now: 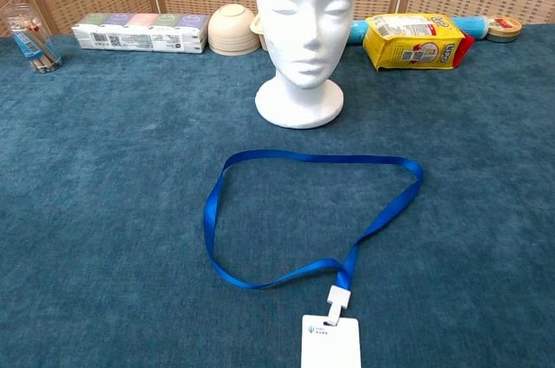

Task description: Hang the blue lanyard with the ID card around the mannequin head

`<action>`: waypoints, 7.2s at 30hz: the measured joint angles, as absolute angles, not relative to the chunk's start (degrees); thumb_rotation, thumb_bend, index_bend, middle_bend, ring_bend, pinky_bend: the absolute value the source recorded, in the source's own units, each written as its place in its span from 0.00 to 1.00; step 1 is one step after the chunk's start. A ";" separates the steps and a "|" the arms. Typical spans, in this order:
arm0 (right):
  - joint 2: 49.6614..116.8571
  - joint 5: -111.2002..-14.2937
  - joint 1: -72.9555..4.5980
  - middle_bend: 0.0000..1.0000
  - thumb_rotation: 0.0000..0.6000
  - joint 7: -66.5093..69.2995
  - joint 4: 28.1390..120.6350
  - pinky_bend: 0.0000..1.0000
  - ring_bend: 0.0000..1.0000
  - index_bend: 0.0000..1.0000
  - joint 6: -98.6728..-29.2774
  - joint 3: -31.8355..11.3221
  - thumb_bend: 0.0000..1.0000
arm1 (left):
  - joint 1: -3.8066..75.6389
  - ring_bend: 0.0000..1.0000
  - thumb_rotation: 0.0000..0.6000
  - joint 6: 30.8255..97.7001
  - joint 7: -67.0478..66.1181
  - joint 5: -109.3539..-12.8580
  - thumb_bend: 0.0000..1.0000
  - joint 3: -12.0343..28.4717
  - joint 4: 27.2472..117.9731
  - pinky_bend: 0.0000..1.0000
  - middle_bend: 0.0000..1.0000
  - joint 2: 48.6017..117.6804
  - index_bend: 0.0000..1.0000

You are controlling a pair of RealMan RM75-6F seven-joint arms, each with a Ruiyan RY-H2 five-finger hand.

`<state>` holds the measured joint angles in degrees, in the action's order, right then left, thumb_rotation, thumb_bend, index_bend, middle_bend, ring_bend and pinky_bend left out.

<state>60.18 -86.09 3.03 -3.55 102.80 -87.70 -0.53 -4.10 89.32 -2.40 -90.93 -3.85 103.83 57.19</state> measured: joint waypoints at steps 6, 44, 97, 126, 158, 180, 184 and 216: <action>60.38 -86.29 3.01 0.33 0.34 -2.40 102.62 0.28 0.31 0.29 -87.67 -0.50 0.27 | -4.08 0.28 0.01 89.67 -2.33 -91.02 0.09 -3.66 104.08 0.24 0.31 56.76 0.37; 71.95 -74.38 -18.00 1.00 0.35 -18.84 101.89 1.00 1.00 0.49 -68.34 -10.97 0.24 | 1.48 0.28 0.01 83.44 -6.83 -89.14 0.09 -1.11 107.06 0.24 0.31 54.67 0.37; 92.53 -55.72 -32.36 1.00 0.56 -31.48 86.01 1.00 1.00 0.49 -61.16 -11.34 0.31 | 4.12 0.28 0.05 81.22 -6.24 -87.69 0.09 -0.90 107.33 0.24 0.31 55.71 0.37; 99.44 -42.66 -37.29 1.00 0.56 -48.80 87.09 1.00 1.00 0.48 -69.87 -13.58 0.31 | 4.77 0.28 0.05 80.58 -3.98 -87.28 0.09 -1.10 105.18 0.24 0.31 56.14 0.37; 103.71 -39.32 -39.43 1.00 0.75 -49.24 80.56 1.00 1.00 0.52 -69.76 -14.44 0.39 | 5.26 0.28 0.05 80.08 -1.65 -86.82 0.09 -1.15 102.93 0.24 0.31 56.37 0.37; 103.79 -37.75 -40.59 1.00 0.78 -50.58 80.39 1.00 1.00 0.57 -68.79 -14.35 0.46 | 5.47 0.28 0.05 79.78 -1.41 -86.66 0.09 -1.31 102.99 0.24 0.31 56.36 0.37; 103.91 -37.52 -40.86 1.00 0.84 -50.77 80.53 1.00 1.00 0.58 -68.93 -14.53 0.48 | 5.41 0.29 0.05 79.83 -0.99 -86.65 0.09 -1.36 102.76 0.24 0.31 56.32 0.37; 102.86 -38.58 -40.60 1.00 0.90 -49.64 86.25 1.00 1.00 0.61 -70.91 -13.69 0.52 | 12.01 0.55 0.05 73.41 -9.99 -83.61 0.10 2.49 101.97 0.46 0.53 59.49 0.40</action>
